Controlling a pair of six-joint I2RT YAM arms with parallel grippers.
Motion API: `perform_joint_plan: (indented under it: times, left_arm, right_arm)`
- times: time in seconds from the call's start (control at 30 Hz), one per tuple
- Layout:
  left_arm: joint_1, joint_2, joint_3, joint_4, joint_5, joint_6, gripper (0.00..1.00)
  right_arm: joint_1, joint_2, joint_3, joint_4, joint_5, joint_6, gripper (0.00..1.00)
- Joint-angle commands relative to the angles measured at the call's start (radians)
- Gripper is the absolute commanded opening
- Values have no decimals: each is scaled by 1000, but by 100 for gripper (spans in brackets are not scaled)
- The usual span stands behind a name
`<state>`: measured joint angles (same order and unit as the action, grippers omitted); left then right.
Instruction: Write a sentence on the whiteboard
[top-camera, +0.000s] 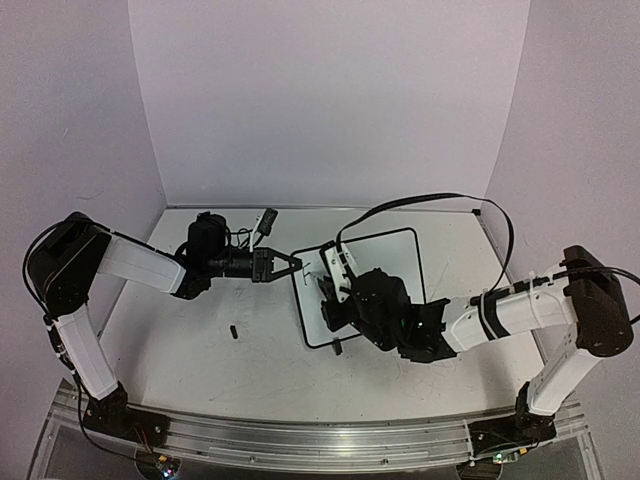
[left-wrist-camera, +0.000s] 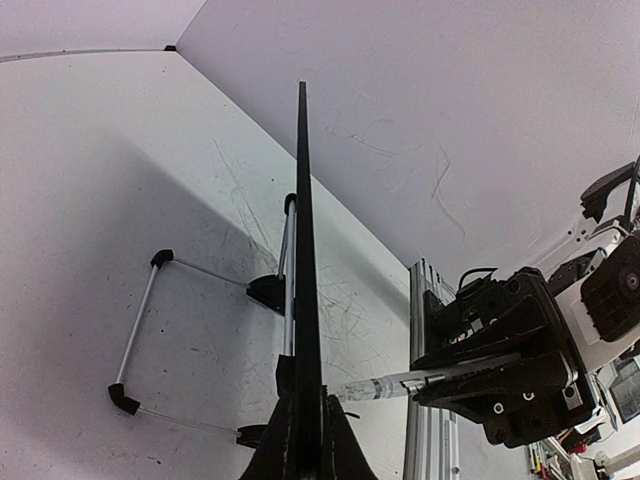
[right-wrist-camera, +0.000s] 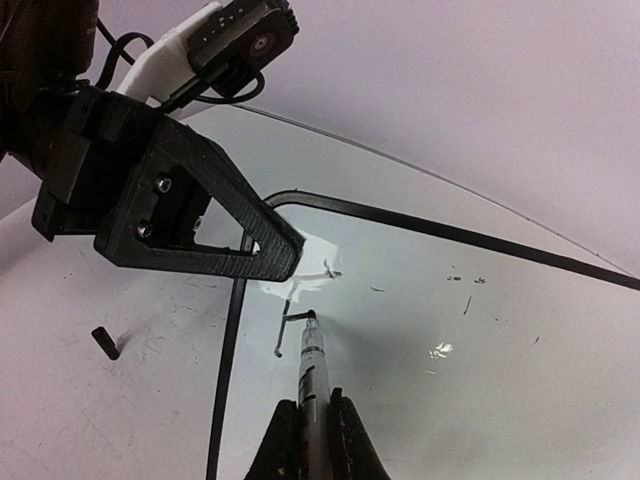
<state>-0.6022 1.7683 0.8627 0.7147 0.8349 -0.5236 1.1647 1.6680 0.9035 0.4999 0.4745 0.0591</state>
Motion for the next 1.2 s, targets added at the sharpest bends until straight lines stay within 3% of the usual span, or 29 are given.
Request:
perform_joint_plan:
  times: [0.0,0.37,0.6,1.17]
  left_arm:
    - [-16,-9,21,-36,50,-29,0]
    - [-16,-9,21,-37,49,-29,0]
    - [-16,-7,22,-36,49,-27,0]
    - [-19,12,22,-36,50,-24,0]
  right_arm:
    - [-22,2,25,-13,55,26,0]
    - [-26,-10,31,-18,53,26,0]
    - [-23,-217,-54,48,-95,-46,0]
    - [-44,-145,-89,31,-119,-54,0]
